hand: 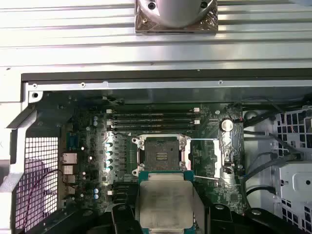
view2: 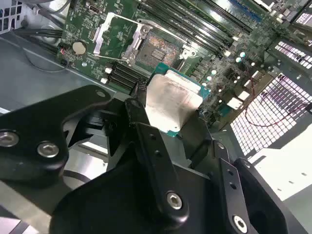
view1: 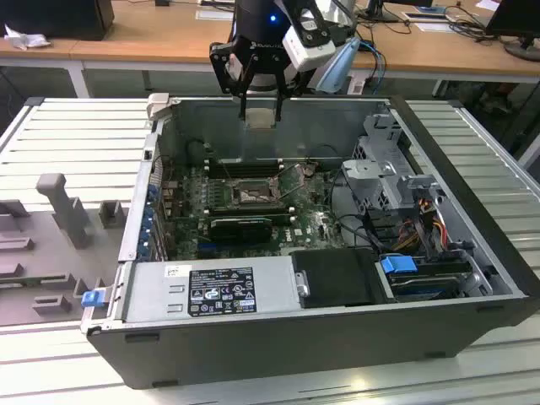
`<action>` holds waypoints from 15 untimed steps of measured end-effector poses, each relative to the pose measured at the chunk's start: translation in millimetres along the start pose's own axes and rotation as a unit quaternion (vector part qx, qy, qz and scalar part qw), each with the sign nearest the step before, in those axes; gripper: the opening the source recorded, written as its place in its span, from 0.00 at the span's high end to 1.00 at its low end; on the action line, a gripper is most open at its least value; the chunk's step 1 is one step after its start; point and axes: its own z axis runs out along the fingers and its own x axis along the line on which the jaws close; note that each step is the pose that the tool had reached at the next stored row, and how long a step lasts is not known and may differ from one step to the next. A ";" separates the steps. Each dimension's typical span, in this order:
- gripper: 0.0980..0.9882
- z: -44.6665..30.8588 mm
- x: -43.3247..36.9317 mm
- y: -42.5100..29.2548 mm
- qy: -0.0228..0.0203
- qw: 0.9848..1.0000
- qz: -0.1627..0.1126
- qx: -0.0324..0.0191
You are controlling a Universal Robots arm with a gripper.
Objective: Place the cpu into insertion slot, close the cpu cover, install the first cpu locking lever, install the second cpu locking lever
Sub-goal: 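Place the cpu into insertion slot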
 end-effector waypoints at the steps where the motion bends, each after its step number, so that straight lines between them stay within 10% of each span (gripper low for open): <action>1: 0.52 0.0 0.0 0.0 0.000 1.000 0.000 0.000; 15: 0.52 3.5 0.0 -0.4 -0.003 0.999 0.034 -0.001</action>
